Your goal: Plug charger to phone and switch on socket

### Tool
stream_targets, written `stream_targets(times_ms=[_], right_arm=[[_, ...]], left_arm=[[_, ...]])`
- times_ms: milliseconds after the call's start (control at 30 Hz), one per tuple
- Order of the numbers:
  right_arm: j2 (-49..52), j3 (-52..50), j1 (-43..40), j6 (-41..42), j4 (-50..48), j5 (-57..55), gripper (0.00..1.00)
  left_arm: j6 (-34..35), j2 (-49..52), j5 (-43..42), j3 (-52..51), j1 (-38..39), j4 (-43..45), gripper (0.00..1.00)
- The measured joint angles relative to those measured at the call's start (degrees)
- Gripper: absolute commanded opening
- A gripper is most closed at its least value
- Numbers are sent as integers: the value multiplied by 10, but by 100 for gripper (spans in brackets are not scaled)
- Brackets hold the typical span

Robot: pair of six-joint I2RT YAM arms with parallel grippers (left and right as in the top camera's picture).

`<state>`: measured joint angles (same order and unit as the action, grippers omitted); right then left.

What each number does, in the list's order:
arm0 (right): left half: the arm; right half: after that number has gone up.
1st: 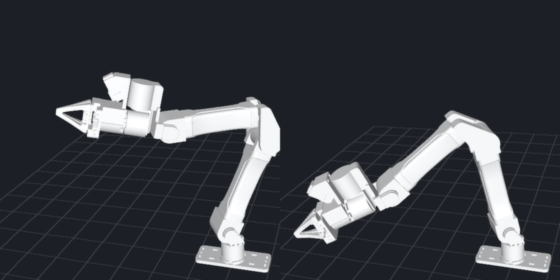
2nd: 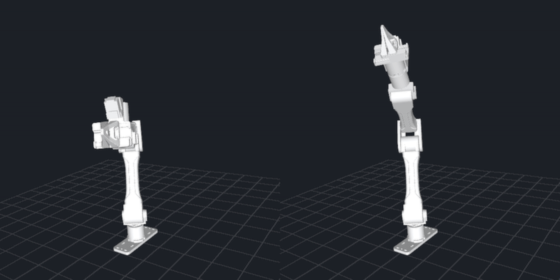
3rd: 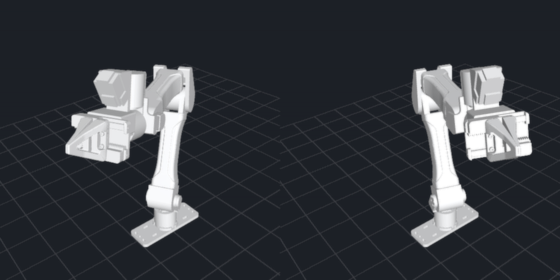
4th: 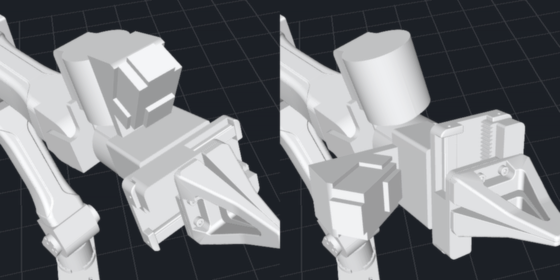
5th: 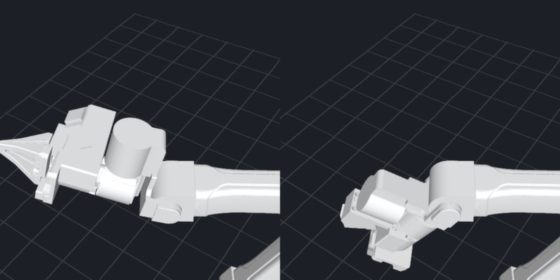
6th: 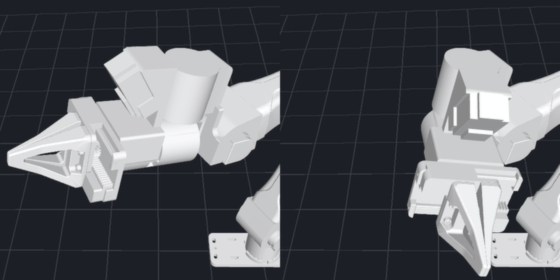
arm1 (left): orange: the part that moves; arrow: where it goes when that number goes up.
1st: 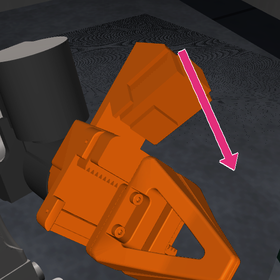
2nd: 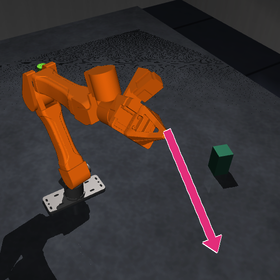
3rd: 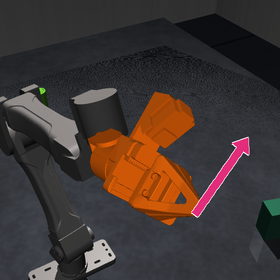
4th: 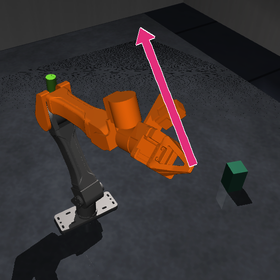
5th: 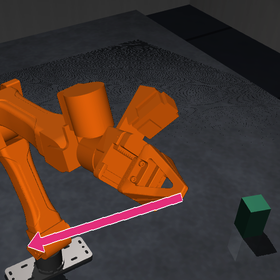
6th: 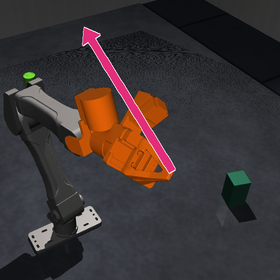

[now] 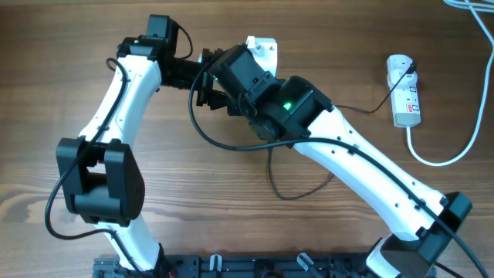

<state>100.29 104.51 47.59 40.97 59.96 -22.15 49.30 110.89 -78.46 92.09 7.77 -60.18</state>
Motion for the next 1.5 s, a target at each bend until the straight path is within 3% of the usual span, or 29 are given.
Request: stream_targets(times_ms=[500, 667, 867, 1100, 1200, 1300, 1500], right_arm=[[0, 0, 0, 2, -9, -2, 13], [0, 0, 0, 18, -9, -6, 4], [0, 0, 0, 44, -9, -6, 4], [0, 0, 0, 151, -9, -6, 4], [0, 0, -1, 230, -6, -8, 4], [0, 0, -4, 344, 3, -9, 4], [-7, 0, -10, 562, 34, -14, 4]], left_arm=[[4, 0, 0, 0, 0, 0, 64], [5, 0, 0, 0, 0, 0, 74], [7, 0, -3, 0, -1, 2, 100], [10, 0, -7, 2, -1, 2, 100], [10, 0, -4, 2, -1, 2, 91], [12, 0, -2, 2, -1, 1, 67], [9, 0, 6, 3, 1, -1, 49]])
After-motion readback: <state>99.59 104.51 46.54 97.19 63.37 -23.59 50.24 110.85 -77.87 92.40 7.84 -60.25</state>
